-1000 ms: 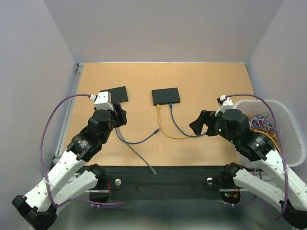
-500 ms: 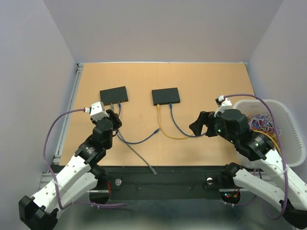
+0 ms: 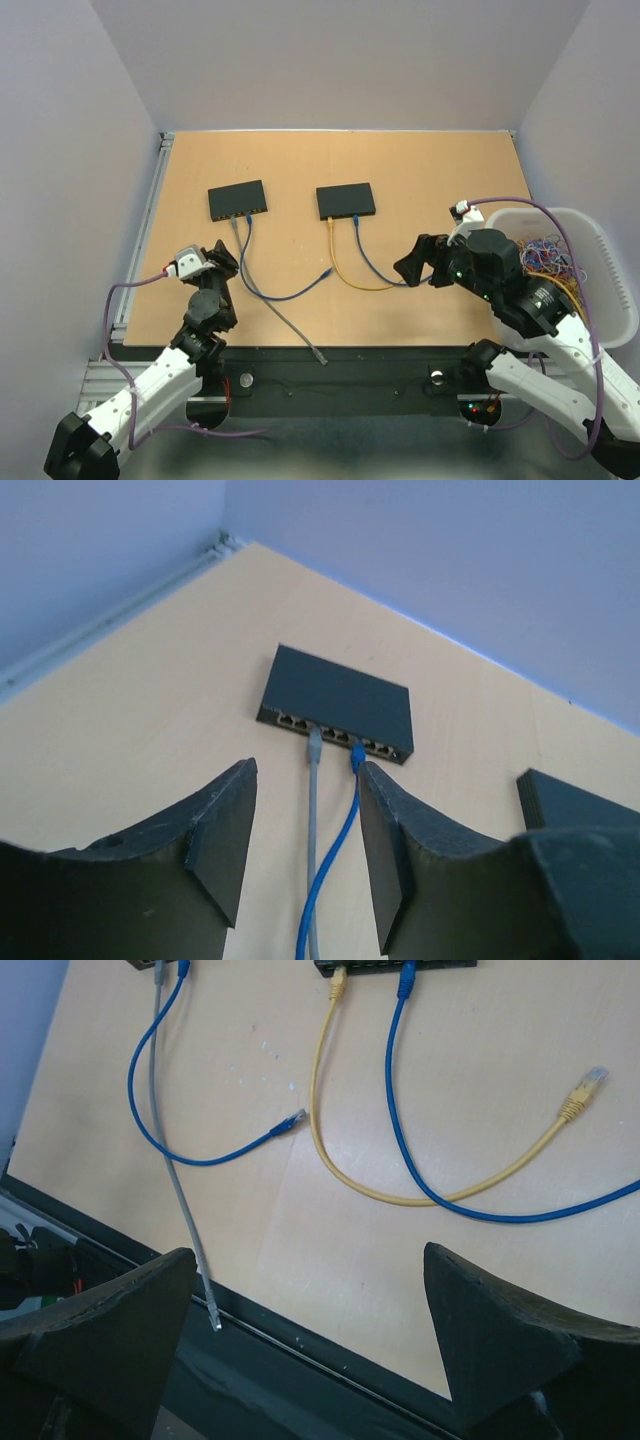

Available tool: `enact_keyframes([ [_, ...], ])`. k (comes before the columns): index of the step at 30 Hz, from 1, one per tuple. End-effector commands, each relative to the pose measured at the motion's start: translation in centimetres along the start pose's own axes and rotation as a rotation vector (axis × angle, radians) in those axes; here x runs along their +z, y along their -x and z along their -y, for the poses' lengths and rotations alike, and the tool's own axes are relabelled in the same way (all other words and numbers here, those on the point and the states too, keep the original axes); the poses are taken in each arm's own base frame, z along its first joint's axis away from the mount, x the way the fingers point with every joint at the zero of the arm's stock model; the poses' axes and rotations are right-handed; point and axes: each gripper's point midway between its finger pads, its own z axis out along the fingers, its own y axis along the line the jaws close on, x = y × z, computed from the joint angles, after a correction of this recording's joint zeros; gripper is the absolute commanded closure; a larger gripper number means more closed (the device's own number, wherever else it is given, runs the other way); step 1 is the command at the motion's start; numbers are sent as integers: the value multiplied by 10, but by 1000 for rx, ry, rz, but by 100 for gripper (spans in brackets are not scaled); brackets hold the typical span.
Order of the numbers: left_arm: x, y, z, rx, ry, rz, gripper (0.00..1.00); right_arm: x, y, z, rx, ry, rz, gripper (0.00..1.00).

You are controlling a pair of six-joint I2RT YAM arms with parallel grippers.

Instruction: Insert the plug into the switch port

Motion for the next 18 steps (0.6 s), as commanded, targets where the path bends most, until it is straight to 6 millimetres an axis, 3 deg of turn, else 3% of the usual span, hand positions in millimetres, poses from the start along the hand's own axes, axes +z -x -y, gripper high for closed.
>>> enact_keyframes([
  [1, 2, 25, -15, 53, 54, 149, 43, -5, 5, -7, -17, 39, 21, 0],
  [5, 4, 14, -32, 97, 116, 156, 37, -1, 3, -6, -20, 33, 7, 0],
  [18, 65, 19, -5, 199, 51, 172, 36, -1, 2, -8, -22, 43, -1, 0],
])
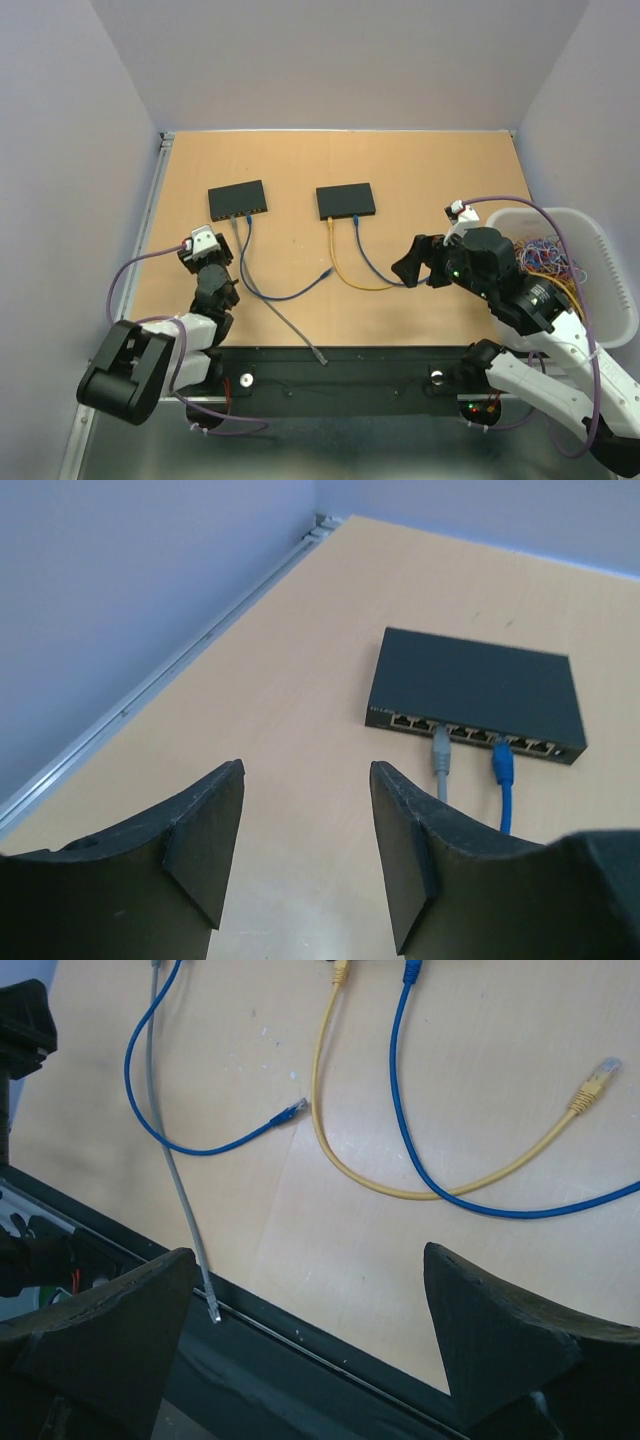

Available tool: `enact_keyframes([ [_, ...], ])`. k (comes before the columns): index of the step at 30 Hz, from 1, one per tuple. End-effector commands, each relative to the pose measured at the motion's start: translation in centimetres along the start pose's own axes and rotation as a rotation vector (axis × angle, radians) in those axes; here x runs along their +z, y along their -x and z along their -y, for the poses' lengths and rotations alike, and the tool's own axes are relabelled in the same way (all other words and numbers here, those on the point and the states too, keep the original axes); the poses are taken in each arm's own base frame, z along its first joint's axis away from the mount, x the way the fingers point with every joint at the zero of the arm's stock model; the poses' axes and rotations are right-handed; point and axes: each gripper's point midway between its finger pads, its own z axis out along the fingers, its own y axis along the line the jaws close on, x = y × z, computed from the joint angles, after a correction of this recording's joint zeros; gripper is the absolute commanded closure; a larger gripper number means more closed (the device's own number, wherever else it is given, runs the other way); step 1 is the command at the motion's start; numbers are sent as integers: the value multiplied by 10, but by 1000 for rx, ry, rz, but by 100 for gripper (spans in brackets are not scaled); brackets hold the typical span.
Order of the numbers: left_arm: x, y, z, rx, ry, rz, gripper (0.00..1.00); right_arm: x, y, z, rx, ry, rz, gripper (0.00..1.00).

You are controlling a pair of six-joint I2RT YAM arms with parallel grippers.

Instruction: Insert the plug into the switch port

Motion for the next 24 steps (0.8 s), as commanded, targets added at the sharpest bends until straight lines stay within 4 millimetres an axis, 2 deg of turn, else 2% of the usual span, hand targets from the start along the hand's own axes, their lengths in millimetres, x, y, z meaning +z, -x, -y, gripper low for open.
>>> enact_keyframes([
  [1, 18, 51, 20, -116, -58, 168, 36, -4, 6, -6, -17, 31, 24, 0],
  [4, 31, 53, 30, -91, -91, 175, 35, -3, 6, -5, -17, 28, 20, 0],
  [7, 46, 45, 35, -53, -79, 129, 35, -3, 6, -6, -18, 29, 18, 0],
  [8, 57, 50, 35, -53, -68, 126, 37, -2, 5, -5, -16, 25, 17, 0],
  [9, 62, 40, 39, -31, -91, 84, 40, -2, 5, -5, -16, 27, 14, 0],
  [10, 68, 41, 42, -33, -93, 77, 45, -2, 5, -5, -19, 28, 13, 0],
  [13, 79, 34, 31, -58, -66, 45, 51, -3, 5, -7, -18, 34, 14, 0],
  [14, 71, 8, 23, -25, -70, 0, 50, -3, 5, -7, -18, 35, 13, 0],
  [15, 69, 46, 20, -96, -77, 184, 48, -2, 4, -7, -18, 37, 10, 0],
  [17, 64, 34, 25, -96, -119, 139, 41, -1, 3, -7, -22, 37, 3, 0],
  [18, 68, 34, 17, -110, -61, 141, 40, 0, 3, -6, -18, 30, 3, 0],
  [20, 68, 35, 16, -95, -66, 165, 35, 2, 2, -5, -20, 24, -4, 0],
  [22, 70, 28, 19, -90, -73, 124, 32, 3, 1, -5, -19, 24, -7, 0],
  [24, 70, 32, 18, -92, -74, 148, 30, 2, 1, -6, -19, 28, -9, 0],
])
